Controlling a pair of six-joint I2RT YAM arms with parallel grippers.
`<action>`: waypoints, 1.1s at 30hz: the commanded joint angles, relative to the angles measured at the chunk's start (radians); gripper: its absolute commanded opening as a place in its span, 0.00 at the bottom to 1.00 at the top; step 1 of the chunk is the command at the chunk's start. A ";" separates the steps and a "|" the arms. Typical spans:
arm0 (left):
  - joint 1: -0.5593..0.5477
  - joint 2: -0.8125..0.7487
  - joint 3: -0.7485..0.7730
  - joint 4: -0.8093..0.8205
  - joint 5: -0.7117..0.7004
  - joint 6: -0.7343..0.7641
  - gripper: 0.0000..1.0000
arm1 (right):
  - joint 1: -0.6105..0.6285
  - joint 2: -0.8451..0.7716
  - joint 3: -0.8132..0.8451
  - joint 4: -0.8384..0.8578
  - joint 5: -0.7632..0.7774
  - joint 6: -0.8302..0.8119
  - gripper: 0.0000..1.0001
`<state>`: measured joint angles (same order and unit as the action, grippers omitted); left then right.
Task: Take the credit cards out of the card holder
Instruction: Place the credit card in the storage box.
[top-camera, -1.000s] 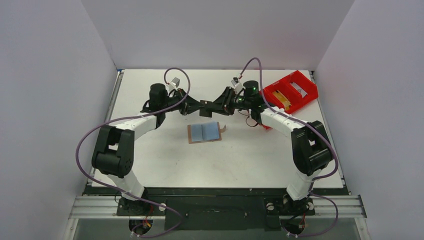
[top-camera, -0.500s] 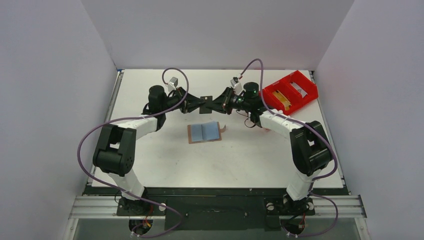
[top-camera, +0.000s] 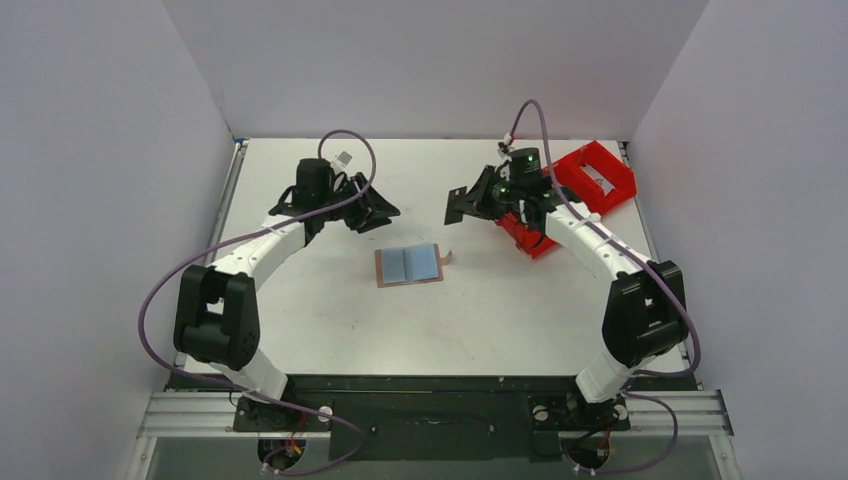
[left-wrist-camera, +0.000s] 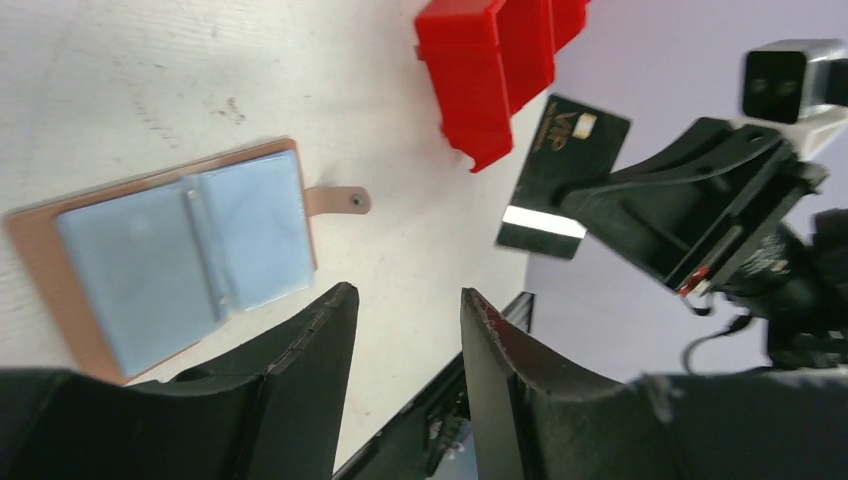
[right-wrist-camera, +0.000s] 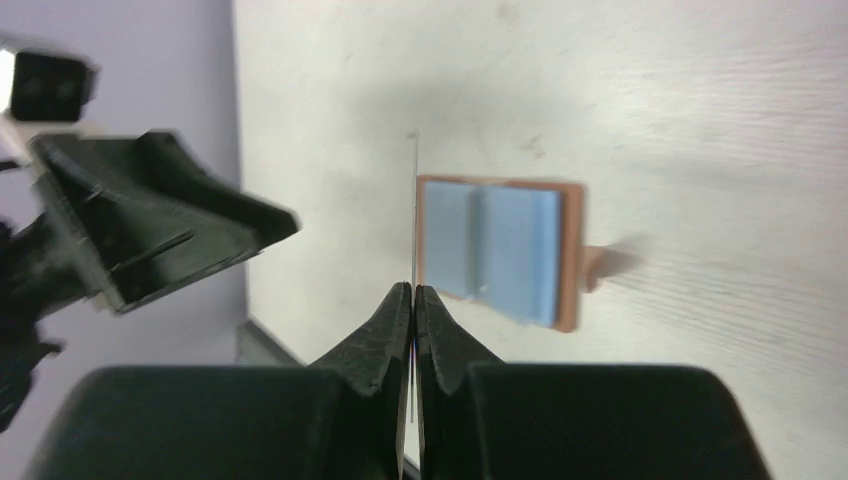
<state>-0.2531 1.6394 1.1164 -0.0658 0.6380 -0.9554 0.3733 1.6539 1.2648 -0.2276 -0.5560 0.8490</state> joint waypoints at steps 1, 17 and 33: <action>0.003 -0.076 0.068 -0.297 -0.129 0.260 0.40 | -0.034 -0.067 0.110 -0.303 0.286 -0.241 0.00; -0.018 -0.122 0.034 -0.363 -0.145 0.336 0.41 | -0.074 0.104 0.389 -0.655 0.909 -0.520 0.00; -0.018 -0.143 0.028 -0.386 -0.154 0.340 0.42 | -0.073 0.259 0.398 -0.572 0.995 -0.539 0.00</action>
<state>-0.2680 1.5352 1.1496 -0.4465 0.4889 -0.6331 0.3061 1.9083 1.6661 -0.8627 0.3904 0.3019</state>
